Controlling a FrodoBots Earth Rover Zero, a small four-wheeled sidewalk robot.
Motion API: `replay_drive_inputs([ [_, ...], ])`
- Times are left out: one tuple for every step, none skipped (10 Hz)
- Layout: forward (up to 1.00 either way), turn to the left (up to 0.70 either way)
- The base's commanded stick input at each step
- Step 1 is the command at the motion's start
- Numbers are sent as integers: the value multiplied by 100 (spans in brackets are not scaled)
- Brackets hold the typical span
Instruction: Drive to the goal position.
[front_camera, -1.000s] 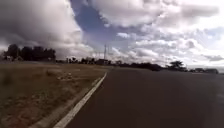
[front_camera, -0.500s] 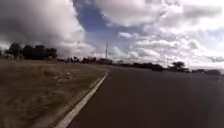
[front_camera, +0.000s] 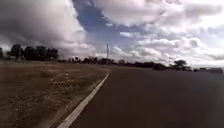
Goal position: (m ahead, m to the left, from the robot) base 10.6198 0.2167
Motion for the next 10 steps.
replay_drive_inputs([
  [73, -1],
  [73, -2],
  [73, -33],
  [74, -34],
  [74, -34],
  [73, -33],
  [73, -33],
  [74, -34],
  [74, -33],
  [73, -32],
])
